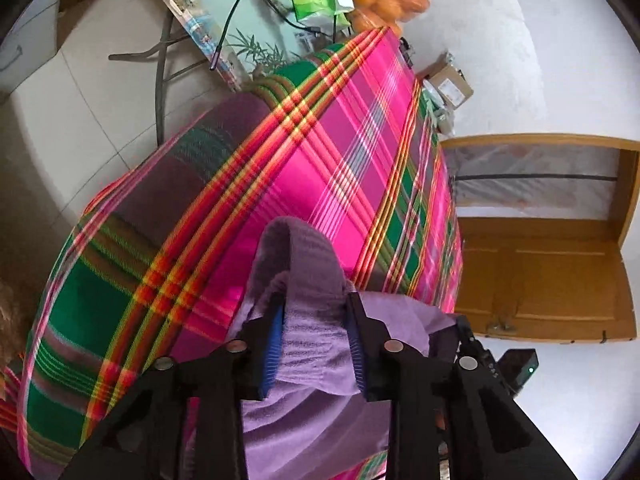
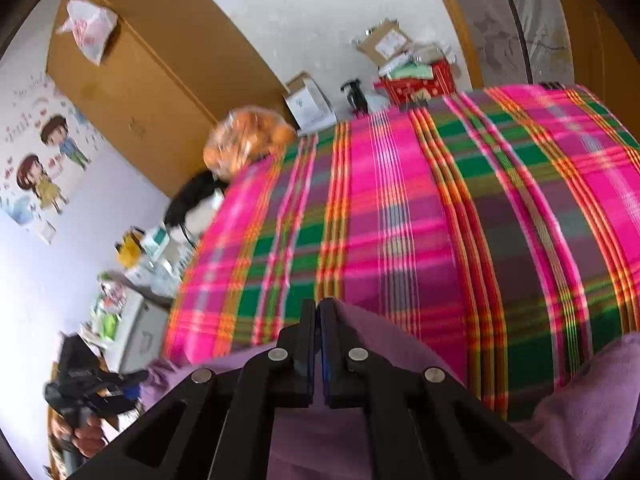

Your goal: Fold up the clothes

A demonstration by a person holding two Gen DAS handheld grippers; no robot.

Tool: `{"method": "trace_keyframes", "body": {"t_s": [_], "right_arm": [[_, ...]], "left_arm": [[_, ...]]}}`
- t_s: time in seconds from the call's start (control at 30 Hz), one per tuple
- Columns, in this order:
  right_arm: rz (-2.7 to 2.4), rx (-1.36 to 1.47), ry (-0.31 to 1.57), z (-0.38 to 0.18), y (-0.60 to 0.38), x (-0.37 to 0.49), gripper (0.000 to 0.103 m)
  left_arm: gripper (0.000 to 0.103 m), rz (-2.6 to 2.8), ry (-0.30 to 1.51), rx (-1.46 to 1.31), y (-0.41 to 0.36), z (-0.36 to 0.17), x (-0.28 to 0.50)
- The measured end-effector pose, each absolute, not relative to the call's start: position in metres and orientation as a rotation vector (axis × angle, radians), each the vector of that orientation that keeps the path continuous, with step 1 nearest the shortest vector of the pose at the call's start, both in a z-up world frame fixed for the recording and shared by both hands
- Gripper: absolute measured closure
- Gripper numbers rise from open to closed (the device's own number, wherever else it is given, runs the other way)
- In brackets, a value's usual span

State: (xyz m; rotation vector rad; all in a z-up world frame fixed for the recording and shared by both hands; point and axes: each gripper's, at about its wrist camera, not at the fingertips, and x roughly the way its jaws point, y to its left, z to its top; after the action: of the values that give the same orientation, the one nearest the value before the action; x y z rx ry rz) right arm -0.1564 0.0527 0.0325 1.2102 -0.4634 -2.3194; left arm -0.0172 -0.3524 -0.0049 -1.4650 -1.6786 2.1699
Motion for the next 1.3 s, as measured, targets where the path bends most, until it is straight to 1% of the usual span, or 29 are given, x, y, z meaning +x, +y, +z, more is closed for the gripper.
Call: {"method": "trace_keyframes", "body": {"t_s": [0.03, 0.2, 0.33, 0.4, 0.47, 0.53, 0.6, 0.67, 0.7, 0.87, 0.97, 1.03, 1.07, 1.1, 1.13, 1.17, 1.2, 1.23, 1.3], "right_arm": [[-2.327, 1.192, -0.471, 0.038, 0.053, -0.159, 0.103], [-2.348, 1.116, -0.482, 0.061, 0.045, -0.171, 0.103], [-2.309, 1.106, -0.404, 0.068, 0.030, -0.178, 0.102], [-2.264, 1.120, -0.295, 0.063, 0.017, -0.174, 0.101], [-2.278, 1.129, -0.119, 0.057, 0.004, -0.166, 0.101], [-2.284, 1.133, 0.056, 0.051, -0.008, -0.157, 0.096], [-2.295, 1.104, 0.208, 0.048, -0.015, -0.146, 0.081], [-2.299, 1.076, 0.308, 0.048, -0.015, -0.139, 0.072], [-2.299, 1.062, 0.347, 0.048, -0.015, -0.136, 0.069], [-2.285, 1.054, 0.486, 0.044, -0.009, -0.129, 0.063], [-2.254, 1.096, 0.604, 0.030, -0.010, -0.128, 0.062], [-2.236, 1.121, 0.667, 0.019, -0.010, -0.126, 0.062], [-2.239, 1.131, 0.695, 0.016, -0.011, -0.126, 0.062], [-2.248, 1.147, 0.717, 0.012, -0.012, -0.128, 0.062], [-2.256, 1.161, 0.736, 0.009, -0.014, -0.131, 0.064], [-2.251, 1.163, 0.726, 0.008, -0.015, -0.133, 0.075], [-2.250, 1.163, 0.707, 0.009, -0.016, -0.135, 0.092], [-2.250, 1.163, 0.688, 0.010, -0.018, -0.138, 0.099], [-2.289, 1.166, 0.643, 0.015, -0.019, -0.147, 0.100]], "left_arm": [[0.075, 2.165, -1.694, -1.456, -0.354, -0.004, -0.017], [0.076, 2.151, -1.759, -1.403, -0.363, -0.003, -0.023], [0.076, 2.142, -1.775, -1.392, -0.367, -0.004, -0.026], [0.077, 2.142, -1.776, -1.399, -0.368, -0.005, -0.025], [0.077, 2.142, -1.788, -1.390, -0.371, -0.005, -0.025], [0.077, 2.143, -1.801, -1.380, -0.374, -0.005, -0.025], [0.077, 2.143, -1.814, -1.370, -0.377, -0.005, -0.024], [0.077, 2.143, -1.826, -1.361, -0.379, -0.005, -0.024], [0.077, 2.143, -1.833, -1.356, -0.381, -0.005, -0.023], [0.079, 2.147, -1.851, -1.332, -0.383, -0.002, -0.025], [0.080, 2.153, -1.860, -1.318, -0.385, -0.001, -0.026], [0.080, 2.156, -1.867, -1.318, -0.387, -0.002, -0.026], [0.091, 2.161, -1.872, -1.319, -0.388, -0.002, -0.026], [0.092, 2.165, -1.877, -1.320, -0.389, -0.003, -0.026], [0.092, 2.170, -1.881, -1.321, -0.390, -0.004, -0.026], [0.092, 2.169, -1.888, -1.318, -0.391, -0.004, -0.026], [0.092, 2.168, -1.885, -1.322, -0.391, -0.005, -0.026], [0.092, 2.168, -1.878, -1.329, -0.391, -0.005, -0.026], [0.092, 2.169, -1.864, -1.339, -0.389, -0.005, -0.027]]}}
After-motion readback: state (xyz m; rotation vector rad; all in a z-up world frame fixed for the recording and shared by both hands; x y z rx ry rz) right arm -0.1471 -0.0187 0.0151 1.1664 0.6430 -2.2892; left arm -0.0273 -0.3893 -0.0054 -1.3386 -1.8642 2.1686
